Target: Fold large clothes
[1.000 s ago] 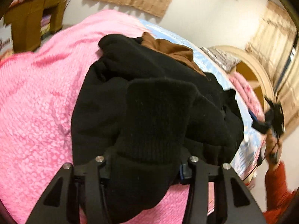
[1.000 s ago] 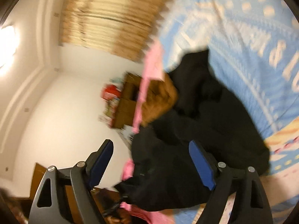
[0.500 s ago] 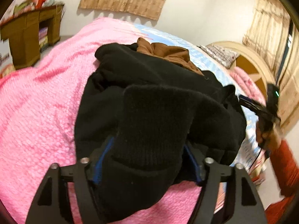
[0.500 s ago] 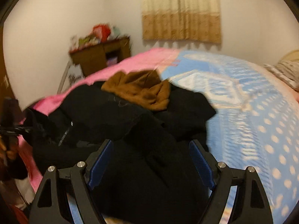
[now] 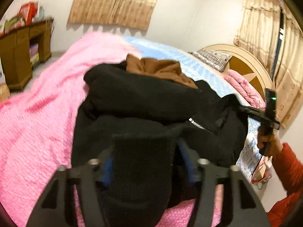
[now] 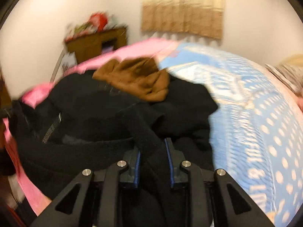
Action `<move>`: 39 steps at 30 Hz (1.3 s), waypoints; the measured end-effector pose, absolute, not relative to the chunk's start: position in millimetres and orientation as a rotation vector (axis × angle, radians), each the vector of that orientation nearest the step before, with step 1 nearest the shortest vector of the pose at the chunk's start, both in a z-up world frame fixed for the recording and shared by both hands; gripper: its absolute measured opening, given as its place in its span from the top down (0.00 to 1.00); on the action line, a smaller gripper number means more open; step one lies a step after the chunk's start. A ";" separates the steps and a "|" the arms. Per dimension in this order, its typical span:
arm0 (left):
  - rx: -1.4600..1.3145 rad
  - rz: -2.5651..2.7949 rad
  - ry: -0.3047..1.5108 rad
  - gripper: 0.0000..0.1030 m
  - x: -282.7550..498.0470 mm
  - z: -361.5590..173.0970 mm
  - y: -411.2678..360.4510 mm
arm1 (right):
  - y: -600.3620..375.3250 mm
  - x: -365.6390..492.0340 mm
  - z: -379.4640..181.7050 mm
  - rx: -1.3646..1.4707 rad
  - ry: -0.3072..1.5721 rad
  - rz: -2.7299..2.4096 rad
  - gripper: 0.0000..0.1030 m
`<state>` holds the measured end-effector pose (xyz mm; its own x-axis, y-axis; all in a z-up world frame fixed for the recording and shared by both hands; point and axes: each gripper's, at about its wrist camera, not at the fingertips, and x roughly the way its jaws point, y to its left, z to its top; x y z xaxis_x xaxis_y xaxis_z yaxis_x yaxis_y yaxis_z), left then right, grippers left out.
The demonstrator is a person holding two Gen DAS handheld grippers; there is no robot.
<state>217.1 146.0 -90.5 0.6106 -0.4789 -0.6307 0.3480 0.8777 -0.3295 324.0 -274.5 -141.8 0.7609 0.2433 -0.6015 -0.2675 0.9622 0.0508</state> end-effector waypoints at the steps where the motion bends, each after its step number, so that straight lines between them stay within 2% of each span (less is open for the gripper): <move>1: -0.189 -0.487 0.791 0.64 219.2 -94.3 144.5 | -280.7 320.8 -138.8 0.002 0.636 0.268 0.78; 2: -0.199 -0.493 0.794 0.71 219.5 -96.6 143.4 | -284.9 317.0 -137.3 0.033 0.627 0.259 0.78; 5: -0.239 -0.493 0.785 0.81 215.7 -98.1 141.3 | -276.4 308.1 -138.8 -0.003 0.623 0.226 0.78; 11: -0.289 -0.468 0.716 0.93 193.1 -76.0 144.7 | -260.1 289.7 -126.6 -0.085 0.575 0.165 0.78; 22: -0.312 -0.381 0.535 0.94 199.1 -18.3 140.7 | -264.3 251.9 -64.1 -0.035 0.357 0.106 0.78; 30: -0.353 -0.309 0.514 0.95 262.7 7.1 146.6 | -263.6 291.9 -47.0 -0.012 0.344 0.084 0.78; 36: -0.287 -0.248 0.540 0.95 318.0 6.3 142.9 | -258.3 360.9 -38.6 -0.050 0.367 0.057 0.78; 39: -0.303 -0.318 0.602 0.87 322.0 -9.9 145.4 | -258.4 378.0 -52.4 -0.040 0.416 0.068 0.78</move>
